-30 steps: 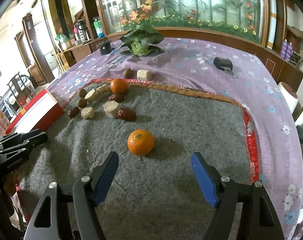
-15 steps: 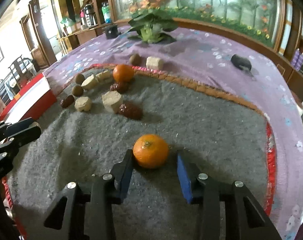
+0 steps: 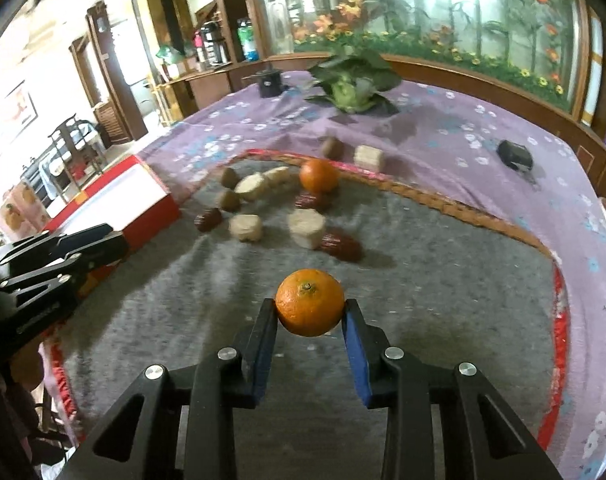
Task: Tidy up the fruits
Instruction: 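Carry cake and orange into the white tray and open both grippers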
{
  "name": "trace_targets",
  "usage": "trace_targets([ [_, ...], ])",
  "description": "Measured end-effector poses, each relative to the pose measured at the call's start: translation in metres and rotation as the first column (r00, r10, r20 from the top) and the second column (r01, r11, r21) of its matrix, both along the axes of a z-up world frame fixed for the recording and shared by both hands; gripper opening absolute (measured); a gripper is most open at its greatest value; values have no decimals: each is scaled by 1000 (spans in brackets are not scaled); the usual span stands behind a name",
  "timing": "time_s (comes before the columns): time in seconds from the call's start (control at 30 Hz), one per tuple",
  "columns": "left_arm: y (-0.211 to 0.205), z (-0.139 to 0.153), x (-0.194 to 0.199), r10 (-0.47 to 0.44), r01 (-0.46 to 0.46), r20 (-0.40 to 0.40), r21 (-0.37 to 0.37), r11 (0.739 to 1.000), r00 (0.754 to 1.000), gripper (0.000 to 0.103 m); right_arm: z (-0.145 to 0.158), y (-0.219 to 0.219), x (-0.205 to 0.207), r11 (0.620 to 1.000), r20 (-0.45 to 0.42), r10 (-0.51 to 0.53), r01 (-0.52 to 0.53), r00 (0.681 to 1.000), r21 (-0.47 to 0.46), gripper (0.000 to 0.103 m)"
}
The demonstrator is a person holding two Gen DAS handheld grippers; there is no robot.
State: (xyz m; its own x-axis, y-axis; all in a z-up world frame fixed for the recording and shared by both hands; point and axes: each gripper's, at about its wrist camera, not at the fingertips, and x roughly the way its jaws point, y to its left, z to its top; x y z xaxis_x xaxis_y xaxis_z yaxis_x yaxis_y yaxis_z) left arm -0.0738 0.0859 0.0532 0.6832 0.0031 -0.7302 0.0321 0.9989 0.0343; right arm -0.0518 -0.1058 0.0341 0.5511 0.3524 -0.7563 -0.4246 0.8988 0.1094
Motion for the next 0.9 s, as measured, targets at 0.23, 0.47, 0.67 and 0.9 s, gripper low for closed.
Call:
trace_targets([
  [0.23,16,4,-3,41,-41,8,-1,999,999,24,10,23,-6,999,22,46,-46,999,-1,32],
  [0.47,38,5,-5,88,-88,7,-1,996,996,24,12,46,-5,996,15,94,-94,995,-12,32],
  [0.67,59,5,-3,137,-137,-3,10,991,991,24,17,75,-1,988,16,157,-157,988,-9,32],
  [0.9,90,3,5,208,-208,-36,-10,978,978,24,19,125,10,969,14,248,-248,969,-1,32],
])
